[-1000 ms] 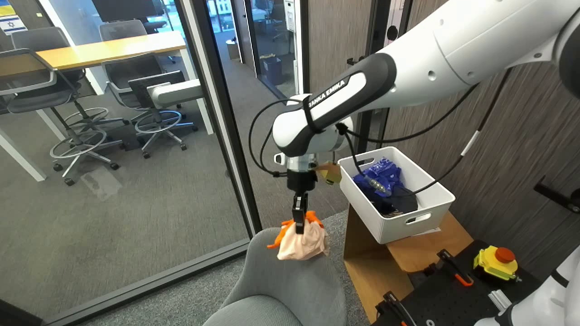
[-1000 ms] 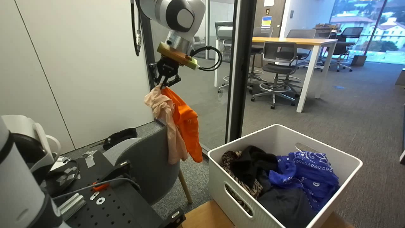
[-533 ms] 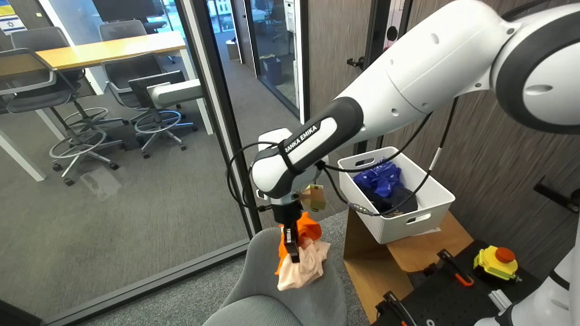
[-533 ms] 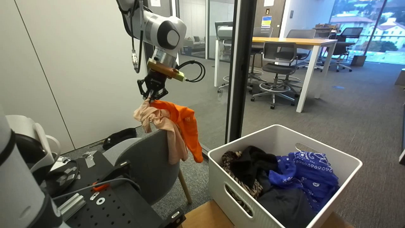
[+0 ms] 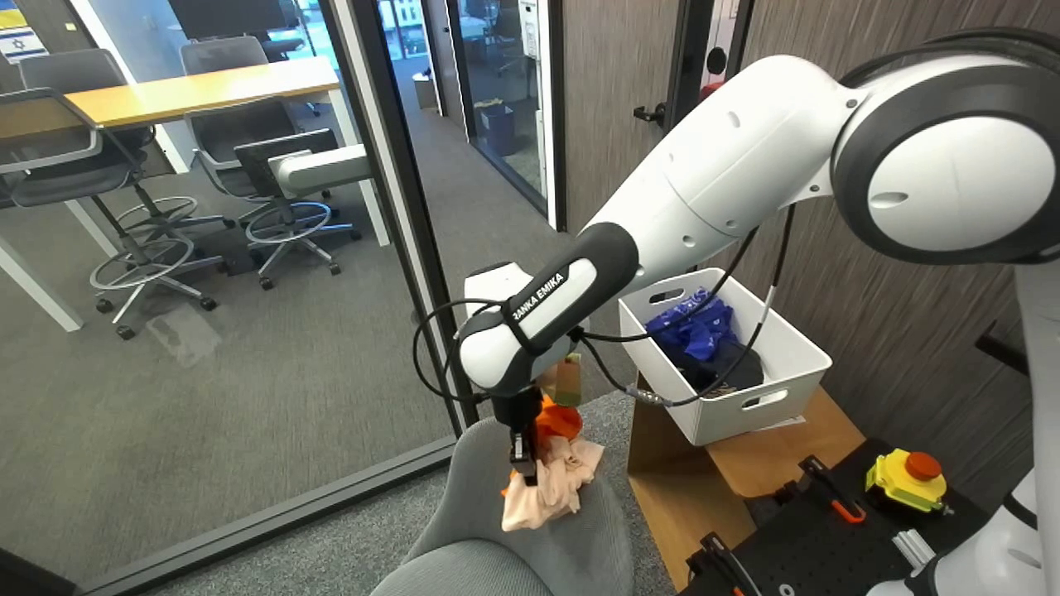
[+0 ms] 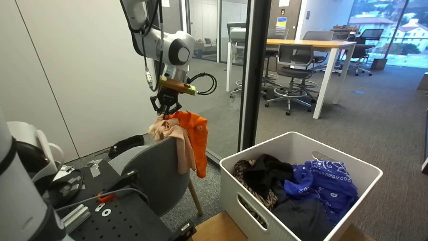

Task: Hang the orange and peach clothes in the basket on the back of the chair

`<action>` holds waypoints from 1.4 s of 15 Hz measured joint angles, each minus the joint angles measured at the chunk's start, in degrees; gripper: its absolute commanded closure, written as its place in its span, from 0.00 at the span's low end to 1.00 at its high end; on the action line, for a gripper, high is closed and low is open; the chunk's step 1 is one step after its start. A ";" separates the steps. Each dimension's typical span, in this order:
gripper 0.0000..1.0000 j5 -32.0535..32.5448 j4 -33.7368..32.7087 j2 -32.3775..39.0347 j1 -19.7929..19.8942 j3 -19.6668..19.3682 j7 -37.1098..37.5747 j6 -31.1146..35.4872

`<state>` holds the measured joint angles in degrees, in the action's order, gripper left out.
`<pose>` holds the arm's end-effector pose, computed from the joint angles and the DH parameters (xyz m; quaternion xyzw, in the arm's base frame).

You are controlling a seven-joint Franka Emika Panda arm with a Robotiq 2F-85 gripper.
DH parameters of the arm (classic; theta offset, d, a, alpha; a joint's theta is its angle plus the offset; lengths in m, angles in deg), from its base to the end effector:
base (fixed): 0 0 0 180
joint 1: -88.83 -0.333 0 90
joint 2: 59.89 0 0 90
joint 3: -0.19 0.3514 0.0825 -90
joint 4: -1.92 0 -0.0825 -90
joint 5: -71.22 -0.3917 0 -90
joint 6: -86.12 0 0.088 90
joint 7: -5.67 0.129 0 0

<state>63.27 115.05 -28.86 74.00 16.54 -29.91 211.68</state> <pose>0.5053 0.3127 0.1857 -0.8483 -0.4914 0.1482 0.1300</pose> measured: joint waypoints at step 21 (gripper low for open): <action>0.00 11.26 -3.70 2.80 0.35 -1.44 7.48 -3.62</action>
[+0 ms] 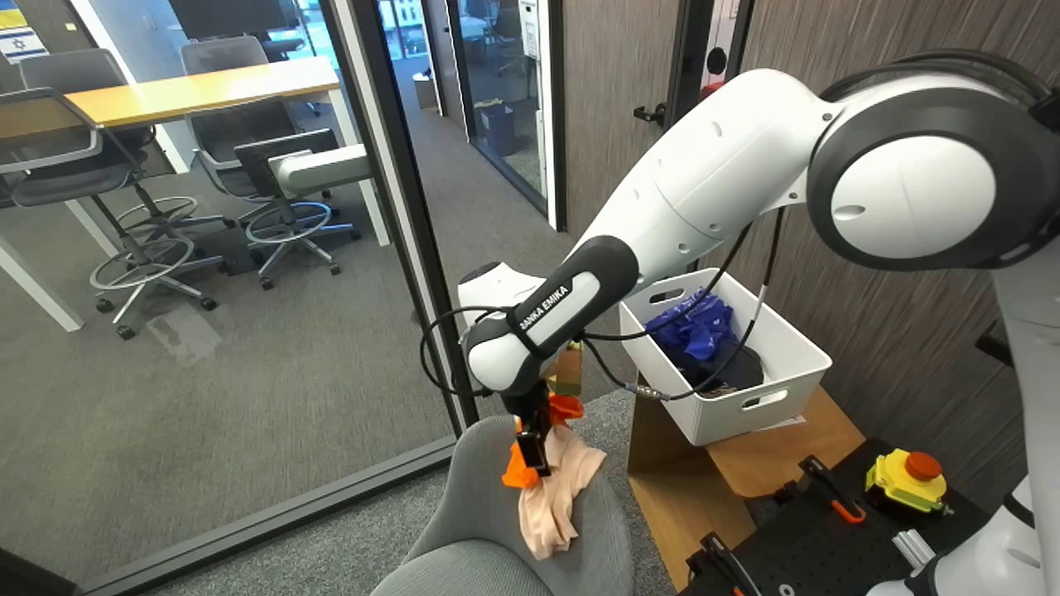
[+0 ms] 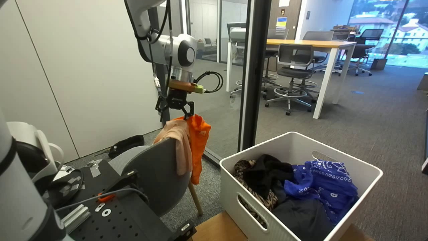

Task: Hang the orange and peach clothes in the basket on the back of the chair

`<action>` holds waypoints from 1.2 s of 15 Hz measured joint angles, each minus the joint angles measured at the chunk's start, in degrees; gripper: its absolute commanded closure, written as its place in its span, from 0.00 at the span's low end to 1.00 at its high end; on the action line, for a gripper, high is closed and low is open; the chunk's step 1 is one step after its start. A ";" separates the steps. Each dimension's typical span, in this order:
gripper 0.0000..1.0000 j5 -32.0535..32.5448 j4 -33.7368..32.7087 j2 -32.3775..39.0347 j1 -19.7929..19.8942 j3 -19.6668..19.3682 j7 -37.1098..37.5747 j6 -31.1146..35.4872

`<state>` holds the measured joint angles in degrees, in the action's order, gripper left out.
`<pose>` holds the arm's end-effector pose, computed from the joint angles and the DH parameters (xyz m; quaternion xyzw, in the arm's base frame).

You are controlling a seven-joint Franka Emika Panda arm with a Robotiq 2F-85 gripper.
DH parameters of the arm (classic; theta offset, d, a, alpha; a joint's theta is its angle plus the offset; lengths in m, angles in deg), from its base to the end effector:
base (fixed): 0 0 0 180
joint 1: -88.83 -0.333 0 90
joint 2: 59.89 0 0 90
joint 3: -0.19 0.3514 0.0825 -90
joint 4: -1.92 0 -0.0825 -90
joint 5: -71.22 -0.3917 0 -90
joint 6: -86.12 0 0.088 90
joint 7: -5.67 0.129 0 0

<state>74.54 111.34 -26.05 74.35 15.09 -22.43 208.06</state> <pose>0.5282 0.2903 0.1729 -0.8567 -0.4826 0.1748 0.0510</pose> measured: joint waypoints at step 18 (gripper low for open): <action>0.00 11.88 6.28 -24.08 12.28 -14.12 15.66 -19.95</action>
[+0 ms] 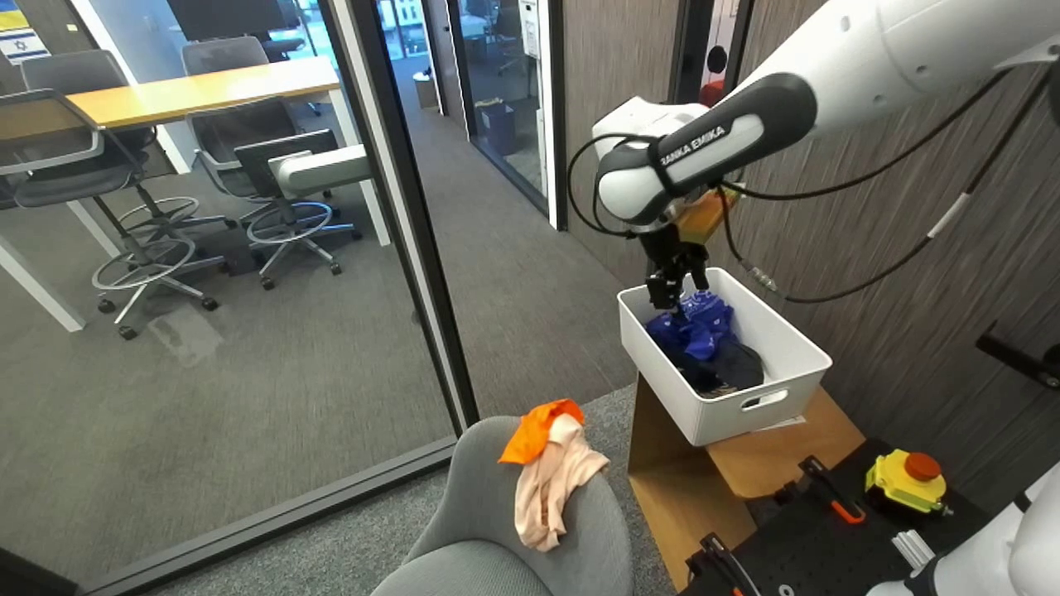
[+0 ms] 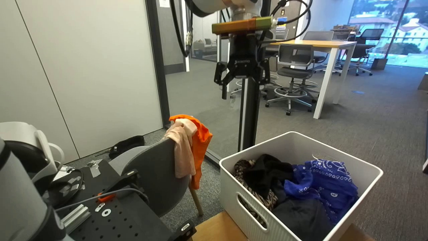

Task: Hang the orange and peach clothes in the basket on the back of the chair

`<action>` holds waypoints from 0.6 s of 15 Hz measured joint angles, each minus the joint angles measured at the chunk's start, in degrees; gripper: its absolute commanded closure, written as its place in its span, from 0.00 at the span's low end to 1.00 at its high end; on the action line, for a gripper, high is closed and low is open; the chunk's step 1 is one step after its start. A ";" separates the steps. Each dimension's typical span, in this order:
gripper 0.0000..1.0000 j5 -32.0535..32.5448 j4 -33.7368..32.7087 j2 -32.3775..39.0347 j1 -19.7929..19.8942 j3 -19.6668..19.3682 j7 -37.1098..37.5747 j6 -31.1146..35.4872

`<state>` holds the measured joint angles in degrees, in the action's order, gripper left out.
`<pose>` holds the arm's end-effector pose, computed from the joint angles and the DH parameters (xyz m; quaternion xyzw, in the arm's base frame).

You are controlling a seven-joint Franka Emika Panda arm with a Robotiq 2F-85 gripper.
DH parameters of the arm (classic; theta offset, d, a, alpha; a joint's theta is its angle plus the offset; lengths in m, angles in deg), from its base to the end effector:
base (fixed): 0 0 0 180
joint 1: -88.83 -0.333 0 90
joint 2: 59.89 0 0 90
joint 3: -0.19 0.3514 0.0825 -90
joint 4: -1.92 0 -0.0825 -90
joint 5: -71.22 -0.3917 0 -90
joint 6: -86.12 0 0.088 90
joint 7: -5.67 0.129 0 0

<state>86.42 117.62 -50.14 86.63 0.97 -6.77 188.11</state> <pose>0.5401 -0.0004 0.3550 0.9547 0.1831 -0.2107 0.1029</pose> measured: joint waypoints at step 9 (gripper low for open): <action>0.00 -11.51 10.43 -28.17 6.41 -6.08 1.84 -5.10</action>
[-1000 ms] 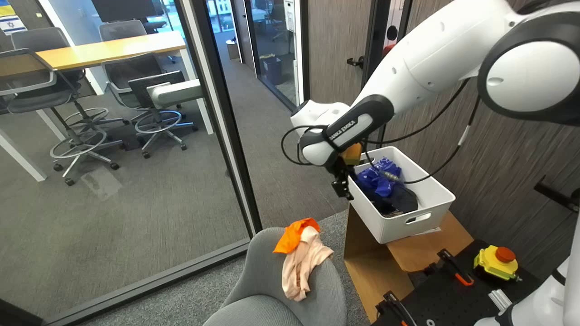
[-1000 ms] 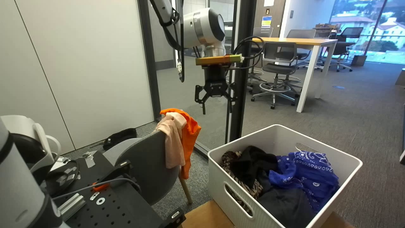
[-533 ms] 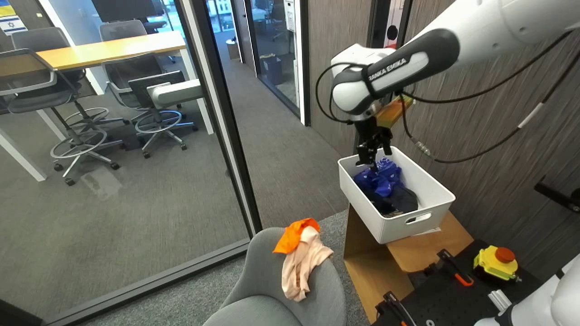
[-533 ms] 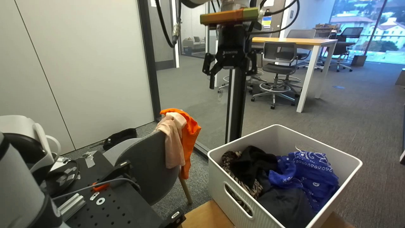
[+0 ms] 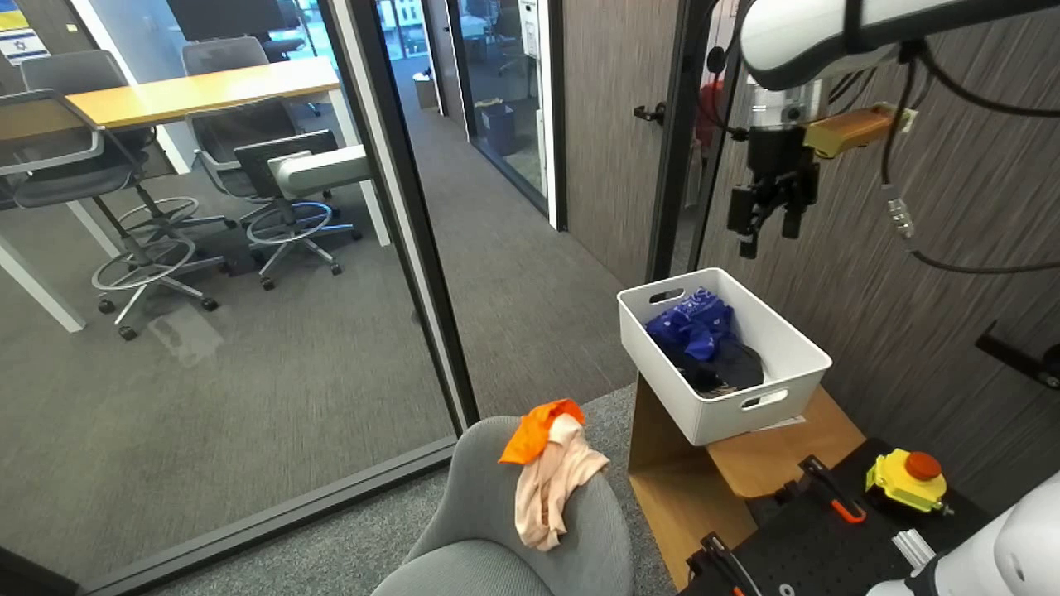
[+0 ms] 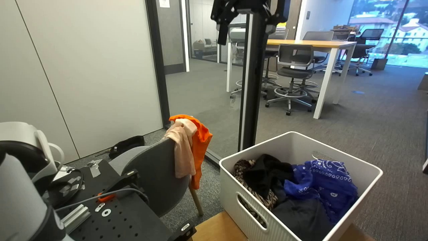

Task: Hang the orange and peach clothes in the basket on the back of the chair

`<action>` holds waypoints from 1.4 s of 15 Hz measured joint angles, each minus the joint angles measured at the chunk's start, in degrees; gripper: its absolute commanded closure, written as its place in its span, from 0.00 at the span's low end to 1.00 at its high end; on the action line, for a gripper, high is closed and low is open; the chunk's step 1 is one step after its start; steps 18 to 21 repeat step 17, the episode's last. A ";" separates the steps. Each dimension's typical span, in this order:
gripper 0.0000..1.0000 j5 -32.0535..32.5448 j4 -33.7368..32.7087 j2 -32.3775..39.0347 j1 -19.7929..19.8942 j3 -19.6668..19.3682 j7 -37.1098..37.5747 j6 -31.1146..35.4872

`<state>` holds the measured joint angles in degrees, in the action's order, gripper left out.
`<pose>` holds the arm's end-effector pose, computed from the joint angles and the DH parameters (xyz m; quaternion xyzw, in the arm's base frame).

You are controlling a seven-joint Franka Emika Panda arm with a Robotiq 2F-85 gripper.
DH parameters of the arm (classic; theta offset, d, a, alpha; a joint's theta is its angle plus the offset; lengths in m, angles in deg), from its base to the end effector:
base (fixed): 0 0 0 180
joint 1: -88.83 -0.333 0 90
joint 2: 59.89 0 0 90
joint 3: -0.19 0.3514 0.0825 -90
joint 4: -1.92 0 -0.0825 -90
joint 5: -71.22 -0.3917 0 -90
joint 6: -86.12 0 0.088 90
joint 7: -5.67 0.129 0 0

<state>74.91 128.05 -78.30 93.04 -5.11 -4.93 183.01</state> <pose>0.4204 -0.0812 0.5080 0.9951 0.0201 -0.0963 0.0003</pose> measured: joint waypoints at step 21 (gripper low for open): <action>0.00 0.06 21.53 -26.20 0.78 -0.31 7.04 11.57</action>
